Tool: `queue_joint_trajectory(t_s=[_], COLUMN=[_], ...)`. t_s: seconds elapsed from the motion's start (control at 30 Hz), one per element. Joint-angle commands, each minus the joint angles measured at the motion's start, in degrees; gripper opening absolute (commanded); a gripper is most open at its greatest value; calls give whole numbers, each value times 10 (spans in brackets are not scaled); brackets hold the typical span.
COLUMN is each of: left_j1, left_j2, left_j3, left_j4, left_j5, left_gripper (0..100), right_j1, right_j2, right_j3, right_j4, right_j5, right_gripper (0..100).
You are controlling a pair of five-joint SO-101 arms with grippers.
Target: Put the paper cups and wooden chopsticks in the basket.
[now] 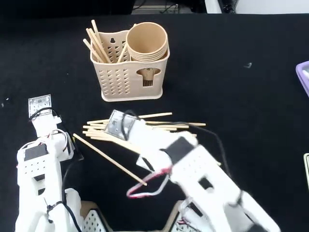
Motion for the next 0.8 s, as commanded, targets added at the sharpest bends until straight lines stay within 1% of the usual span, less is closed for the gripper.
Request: queue_joint_trajectory(t_s=[0.0,0.1,0.17,0.27,0.4,0.47,0.6,0.67,0.77], left_j1=[-4,-4,-3,-1,-3,-3,-1,-1,-1], left_j2=[-11,-11,-11,-11,-12,-12,-11,-11,-12], left_j3=[-2,-2,-2,-1,7,7,7,7,7], left_j4=[-10,-10,-10,-10,-11,-11,-11,-11,-11], left_j5=[-6,-6,-6,-6,-6,-6,-6,-6,-6], left_gripper=[192,192,192,192,192,192,192,192,192], right_j1=[15,35,43,43,43,43,43,43,45], right_j2=[-91,-139,-163,-173,-173,-172,-155,-122,-44], right_j3=[-28,-42,-51,-58,-57,-51,-35,-36,-65], right_j4=[12,-10,-52,-153,-319,-415,-615,-682,-744], right_j5=[-3,-8,-50,-130,-179,-193,-194,-197,-197], right_gripper=[11,11,11,11,11,11,11,11,11])
